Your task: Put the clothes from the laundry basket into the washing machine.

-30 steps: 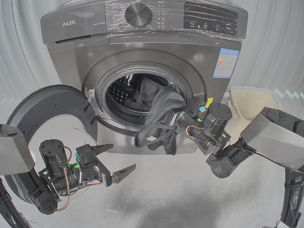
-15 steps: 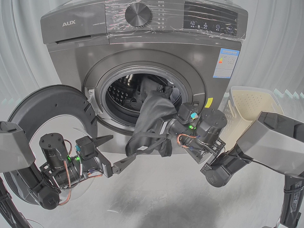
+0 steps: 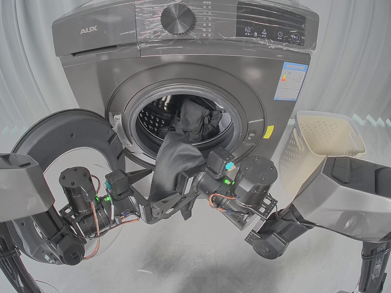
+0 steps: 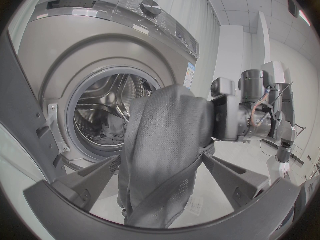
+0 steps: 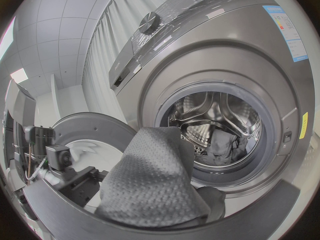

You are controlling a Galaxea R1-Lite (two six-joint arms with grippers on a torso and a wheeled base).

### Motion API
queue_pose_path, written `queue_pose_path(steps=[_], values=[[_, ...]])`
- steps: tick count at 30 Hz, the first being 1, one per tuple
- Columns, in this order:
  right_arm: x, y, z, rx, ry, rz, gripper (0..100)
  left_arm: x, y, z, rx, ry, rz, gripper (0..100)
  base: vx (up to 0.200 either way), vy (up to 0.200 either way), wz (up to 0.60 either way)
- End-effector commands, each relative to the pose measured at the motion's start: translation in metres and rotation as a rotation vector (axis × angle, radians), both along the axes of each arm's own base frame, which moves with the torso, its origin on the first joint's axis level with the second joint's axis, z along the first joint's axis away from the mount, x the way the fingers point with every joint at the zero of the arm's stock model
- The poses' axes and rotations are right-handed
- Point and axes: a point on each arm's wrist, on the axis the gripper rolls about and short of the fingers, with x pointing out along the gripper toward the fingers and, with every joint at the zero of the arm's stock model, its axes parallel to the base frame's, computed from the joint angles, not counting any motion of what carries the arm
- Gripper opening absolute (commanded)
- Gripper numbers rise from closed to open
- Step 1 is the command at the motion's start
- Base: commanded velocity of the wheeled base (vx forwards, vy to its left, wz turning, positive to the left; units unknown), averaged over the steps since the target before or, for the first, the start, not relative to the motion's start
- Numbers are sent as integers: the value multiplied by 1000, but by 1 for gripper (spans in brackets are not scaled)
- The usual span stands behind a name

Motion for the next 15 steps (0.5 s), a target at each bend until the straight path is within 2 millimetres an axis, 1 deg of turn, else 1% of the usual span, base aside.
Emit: queue_pose_path(steps=[1, 11, 15], values=[[-9, 7, -2, -4, 6, 26, 0, 6, -3, -9, 10, 22, -1, 100, 0, 0, 0], [-23, 16, -5, 0, 14, 66, 0, 21, -6, -22, 16, 38, 31, 100, 0, 0, 0], [-27, 17, -7, -6, 19, 77, 0, 23, -5, -22, 16, 34, 49, 100, 0, 0, 0]])
